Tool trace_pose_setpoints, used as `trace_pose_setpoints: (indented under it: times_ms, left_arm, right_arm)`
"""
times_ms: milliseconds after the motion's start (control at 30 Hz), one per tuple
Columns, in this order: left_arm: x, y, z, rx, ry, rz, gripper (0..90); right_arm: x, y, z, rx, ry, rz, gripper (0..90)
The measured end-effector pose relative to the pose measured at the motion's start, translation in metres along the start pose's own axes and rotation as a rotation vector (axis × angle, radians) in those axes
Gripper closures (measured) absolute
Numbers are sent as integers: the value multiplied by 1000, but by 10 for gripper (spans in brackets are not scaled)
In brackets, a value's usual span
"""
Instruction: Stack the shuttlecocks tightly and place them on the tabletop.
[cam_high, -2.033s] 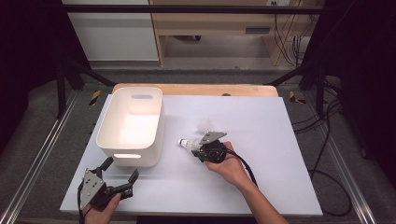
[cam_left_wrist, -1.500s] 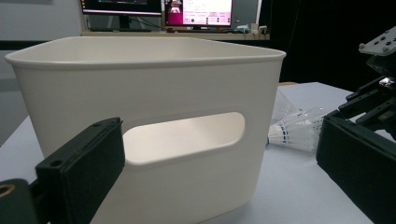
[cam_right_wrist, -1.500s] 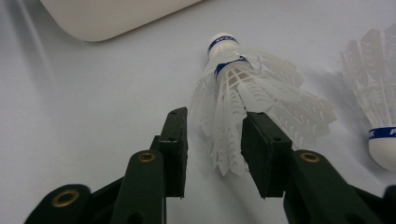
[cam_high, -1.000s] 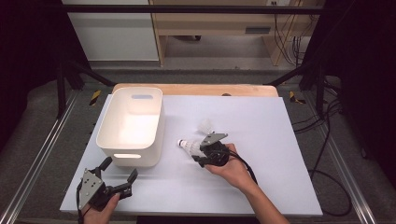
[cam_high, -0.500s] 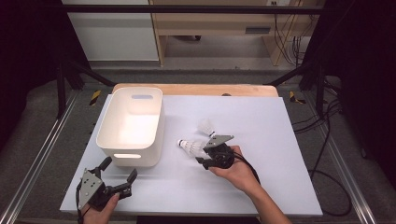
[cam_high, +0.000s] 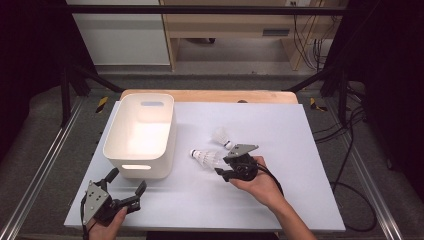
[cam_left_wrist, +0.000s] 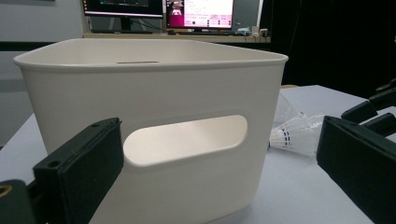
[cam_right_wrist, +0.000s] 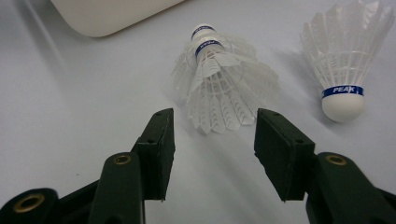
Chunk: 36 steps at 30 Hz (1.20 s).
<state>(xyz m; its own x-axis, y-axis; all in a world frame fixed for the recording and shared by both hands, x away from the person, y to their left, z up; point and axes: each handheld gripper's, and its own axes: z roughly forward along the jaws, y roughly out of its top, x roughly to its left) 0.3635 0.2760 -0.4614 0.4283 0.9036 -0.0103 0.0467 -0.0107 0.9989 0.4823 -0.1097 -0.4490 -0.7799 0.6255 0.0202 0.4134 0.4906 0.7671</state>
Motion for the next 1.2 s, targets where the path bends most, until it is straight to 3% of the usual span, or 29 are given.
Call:
trace_pose_setpoints:
  times_ms: [567,733,967,1100,1200]
  left_arm:
    - [0,0,0,1,-3,3,8]
    - [1,-1,-1,-1,0,-7,8]
    - [4,-3,-2,0,7,-31,8]
    - [7,-2,-5,-9,15,-44,8]
    - [10,-2,-6,-12,24,-57,8]
  right_arm:
    - [-9,11,-31,-48,-51,15,323]
    - [-14,19,-37,-60,-82,34,220]
    - [-28,35,-44,-125,-119,86,95]
    - [-36,43,-42,-176,-127,122,80]
    - [-41,50,-40,-184,-143,123,76]
